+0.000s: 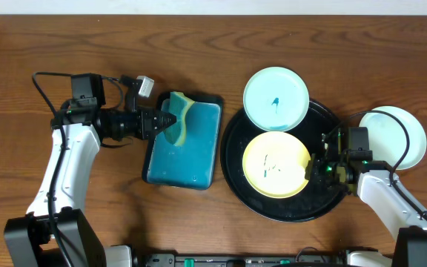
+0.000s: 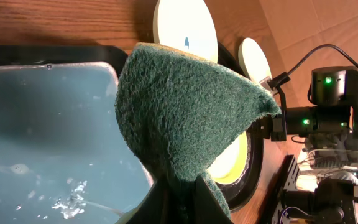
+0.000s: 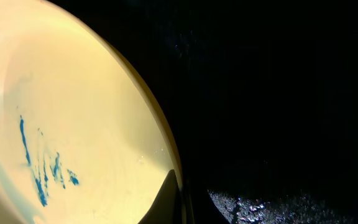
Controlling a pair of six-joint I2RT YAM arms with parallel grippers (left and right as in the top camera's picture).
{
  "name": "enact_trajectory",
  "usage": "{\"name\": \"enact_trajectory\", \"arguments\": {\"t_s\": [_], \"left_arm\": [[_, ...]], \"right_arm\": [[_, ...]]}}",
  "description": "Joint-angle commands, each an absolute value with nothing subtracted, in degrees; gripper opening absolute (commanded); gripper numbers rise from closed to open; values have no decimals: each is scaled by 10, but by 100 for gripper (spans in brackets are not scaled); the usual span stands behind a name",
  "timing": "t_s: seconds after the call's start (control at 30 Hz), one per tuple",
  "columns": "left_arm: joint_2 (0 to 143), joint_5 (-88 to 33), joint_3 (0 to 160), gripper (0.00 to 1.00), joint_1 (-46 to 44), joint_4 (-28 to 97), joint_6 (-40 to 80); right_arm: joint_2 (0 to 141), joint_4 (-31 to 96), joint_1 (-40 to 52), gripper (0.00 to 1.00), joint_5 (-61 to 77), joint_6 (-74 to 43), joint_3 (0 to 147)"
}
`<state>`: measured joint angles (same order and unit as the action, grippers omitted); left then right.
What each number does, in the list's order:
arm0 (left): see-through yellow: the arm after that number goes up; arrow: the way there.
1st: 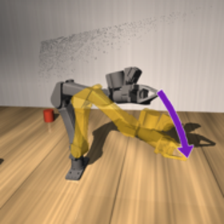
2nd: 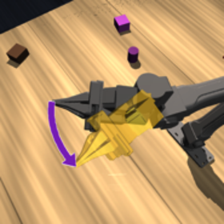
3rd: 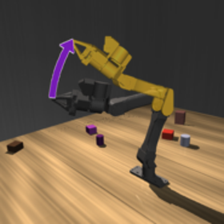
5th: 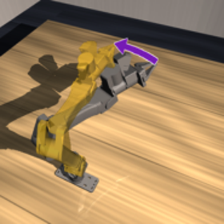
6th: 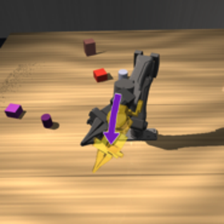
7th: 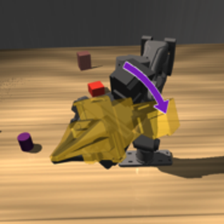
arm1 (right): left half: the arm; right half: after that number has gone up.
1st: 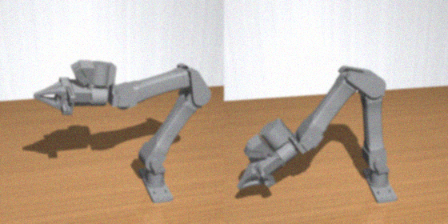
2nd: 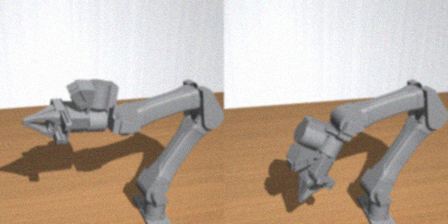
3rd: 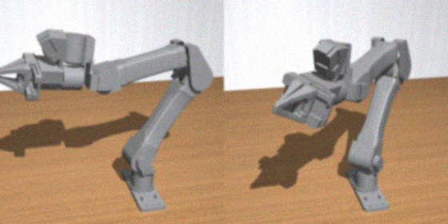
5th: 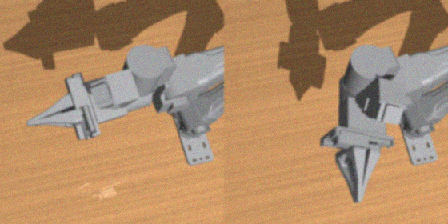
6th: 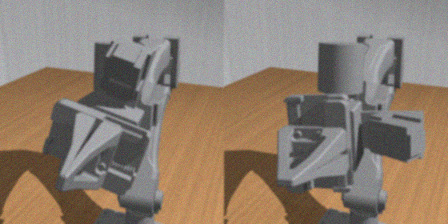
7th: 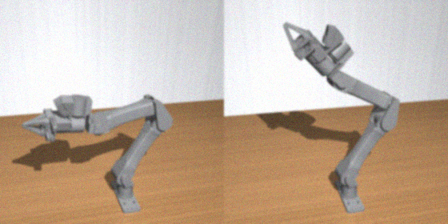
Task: Clean dirty plates on tray and stack at the side
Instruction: 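Dip the green sponge into the water tray with the left gripper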
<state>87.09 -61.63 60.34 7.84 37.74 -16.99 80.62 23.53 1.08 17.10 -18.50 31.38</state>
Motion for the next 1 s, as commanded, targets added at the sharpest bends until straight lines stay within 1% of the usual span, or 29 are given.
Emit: {"name": "enact_trajectory", "arguments": {"t_s": [0.0,0.93,0.97], "left_arm": [[864,-641,598,7,81,379,-184],[864,-641,598,7,81,379,-184],[864,-641,598,10,81,379,-184]], "right_arm": [[809,244,16,1,154,-193,309],[809,244,16,1,154,-192,309],[809,244,16,1,154,-192,309]]}}
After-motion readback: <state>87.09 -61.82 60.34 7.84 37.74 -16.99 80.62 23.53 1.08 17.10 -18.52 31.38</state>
